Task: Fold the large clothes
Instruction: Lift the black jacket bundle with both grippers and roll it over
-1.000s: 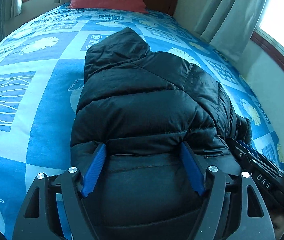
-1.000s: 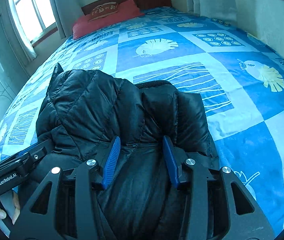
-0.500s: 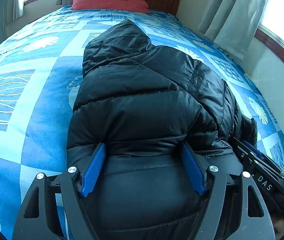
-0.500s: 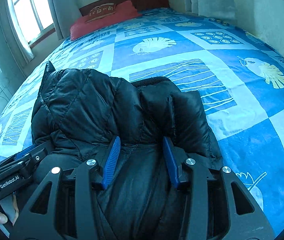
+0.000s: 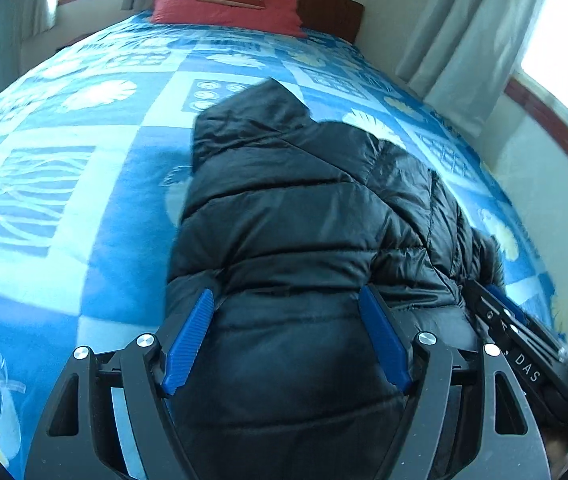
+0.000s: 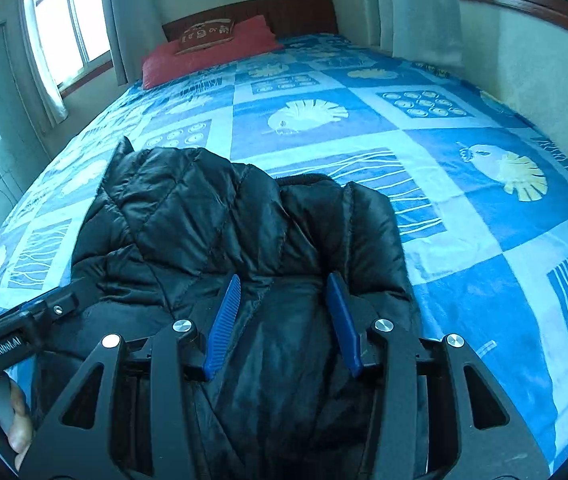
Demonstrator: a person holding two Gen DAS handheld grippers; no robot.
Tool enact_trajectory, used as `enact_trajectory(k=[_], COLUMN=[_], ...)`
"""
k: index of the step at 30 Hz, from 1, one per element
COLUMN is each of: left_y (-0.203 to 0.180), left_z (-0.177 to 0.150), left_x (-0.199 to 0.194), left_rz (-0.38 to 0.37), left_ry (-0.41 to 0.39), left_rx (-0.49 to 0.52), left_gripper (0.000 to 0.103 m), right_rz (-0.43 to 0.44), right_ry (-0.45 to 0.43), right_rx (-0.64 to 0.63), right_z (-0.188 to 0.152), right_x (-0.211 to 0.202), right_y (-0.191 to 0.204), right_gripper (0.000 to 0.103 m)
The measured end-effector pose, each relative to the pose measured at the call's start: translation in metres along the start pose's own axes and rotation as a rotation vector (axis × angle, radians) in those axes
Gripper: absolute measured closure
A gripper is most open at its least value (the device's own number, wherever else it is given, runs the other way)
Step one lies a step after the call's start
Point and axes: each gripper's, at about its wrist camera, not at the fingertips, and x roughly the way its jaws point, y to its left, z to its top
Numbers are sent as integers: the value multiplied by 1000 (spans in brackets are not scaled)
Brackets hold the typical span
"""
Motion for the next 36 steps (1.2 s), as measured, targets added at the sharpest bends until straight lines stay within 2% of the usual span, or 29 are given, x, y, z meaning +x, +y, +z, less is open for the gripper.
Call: enact_trajectory(k=[5,9,12,18,21,23,25,28,30,33,36], left_y=[27,49,59,74,79,81,77,76,74,70,65], left_z=[-6,-18,-27,-37,-41,-41,-38,-35,-34,-28,-23], left_x=[-22,-25,-17,8,20,27,31,35,36,39,36], left_rz=[-22,-46,-106,-233,-319,-352,-362,-375,-381,-395,-410], left_ry=[-12,-3,28,110,147,162,171,182,187,185,183], left_rx=[-153,-276,-357,-519,-590,-613,-595,-578,-568,-560,-525], left_gripper=[29,29,25,16,13,11,10,11,14,15,15], right_rz=[-7,-23,27,152,257,285,333,390,440,494,526], right_ry=[-31,20,70,138,178,180,193,213,226,217,191], right_rx=[71,152,242,382,470,473,449,446,470,493,498], right_z=[-1,-8,-15,-25,-32,-31,-29,-29,-30,-32,-30], right_x=[-24,-18,-5,22,39,41,44,50,53,53,49], right_y=[-19,-43,-61,-85,-97,-98,-92,-88,-88,-88,-83], right_gripper=[47,38,26,13,8,7,7,16,31,45,54])
